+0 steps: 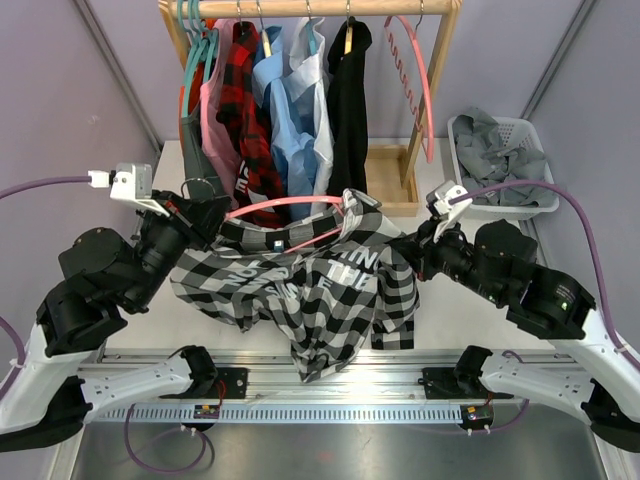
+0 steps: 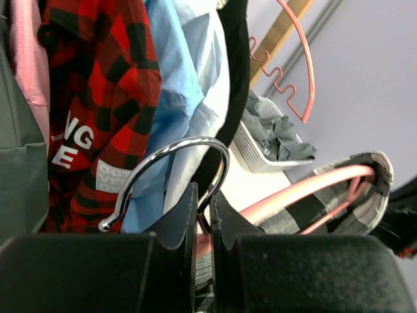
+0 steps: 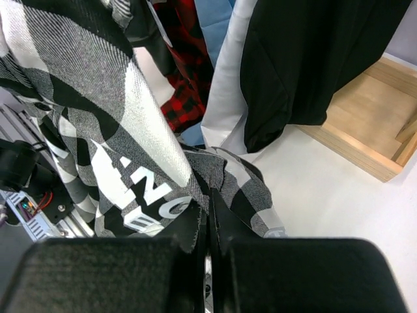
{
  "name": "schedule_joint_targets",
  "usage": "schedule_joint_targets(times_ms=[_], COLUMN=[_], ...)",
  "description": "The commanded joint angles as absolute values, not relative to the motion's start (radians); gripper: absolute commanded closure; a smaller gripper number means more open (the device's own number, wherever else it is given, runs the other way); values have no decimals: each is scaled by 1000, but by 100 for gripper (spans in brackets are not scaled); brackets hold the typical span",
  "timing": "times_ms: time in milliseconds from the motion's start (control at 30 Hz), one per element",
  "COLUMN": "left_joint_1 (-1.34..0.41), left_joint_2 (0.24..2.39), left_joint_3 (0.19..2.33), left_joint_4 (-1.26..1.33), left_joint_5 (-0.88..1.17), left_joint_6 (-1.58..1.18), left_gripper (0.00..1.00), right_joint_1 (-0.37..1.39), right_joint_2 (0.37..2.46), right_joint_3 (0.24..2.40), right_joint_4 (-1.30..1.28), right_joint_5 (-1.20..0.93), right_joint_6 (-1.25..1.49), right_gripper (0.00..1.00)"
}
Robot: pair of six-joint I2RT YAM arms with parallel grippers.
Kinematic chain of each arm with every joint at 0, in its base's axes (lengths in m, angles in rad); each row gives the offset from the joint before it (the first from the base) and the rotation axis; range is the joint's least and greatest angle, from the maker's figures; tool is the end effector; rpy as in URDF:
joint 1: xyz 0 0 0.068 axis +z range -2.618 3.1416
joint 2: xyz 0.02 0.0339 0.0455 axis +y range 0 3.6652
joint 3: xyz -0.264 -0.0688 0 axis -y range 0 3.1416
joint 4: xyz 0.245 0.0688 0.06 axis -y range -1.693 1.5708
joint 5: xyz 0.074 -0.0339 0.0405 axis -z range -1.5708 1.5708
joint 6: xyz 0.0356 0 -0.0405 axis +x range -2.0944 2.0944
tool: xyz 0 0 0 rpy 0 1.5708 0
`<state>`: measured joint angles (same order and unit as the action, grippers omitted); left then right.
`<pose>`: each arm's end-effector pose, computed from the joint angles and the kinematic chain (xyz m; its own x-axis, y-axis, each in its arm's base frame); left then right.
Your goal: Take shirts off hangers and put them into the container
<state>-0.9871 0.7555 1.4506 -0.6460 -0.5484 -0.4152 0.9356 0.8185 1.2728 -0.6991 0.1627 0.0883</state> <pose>0.0606 -0.0580 0.5026 -0.1467 -0.4024 -0.9036 0.3999 0.8114 -0.4263 0.0873 0.1087 0.4412 -0.2051 -0.1315 -0.9699 -0.6857 0.7264 0.0465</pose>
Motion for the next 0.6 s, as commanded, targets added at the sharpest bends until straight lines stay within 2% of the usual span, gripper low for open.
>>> schedule_joint_targets(times_ms=[0,267,567], left_joint_1=[-982,-982,-982], left_joint_2=[697,520,448], left_joint_3=[1454,1266,1184], left_joint_4=[-453,-140,-57], left_joint_5=[-745,-935,-916], left_joint_6=[-410,-393,-413], left_gripper=[100,100,100], right_joint_1=[939,939,939], right_joint_2=[801,900,931], right_joint_3=[1238,1180,1181], right_joint_4=[-765,-896,-959], right_joint_5=[230,432,475], right_joint_6=[138,281,342], right_gripper=[100,100,100])
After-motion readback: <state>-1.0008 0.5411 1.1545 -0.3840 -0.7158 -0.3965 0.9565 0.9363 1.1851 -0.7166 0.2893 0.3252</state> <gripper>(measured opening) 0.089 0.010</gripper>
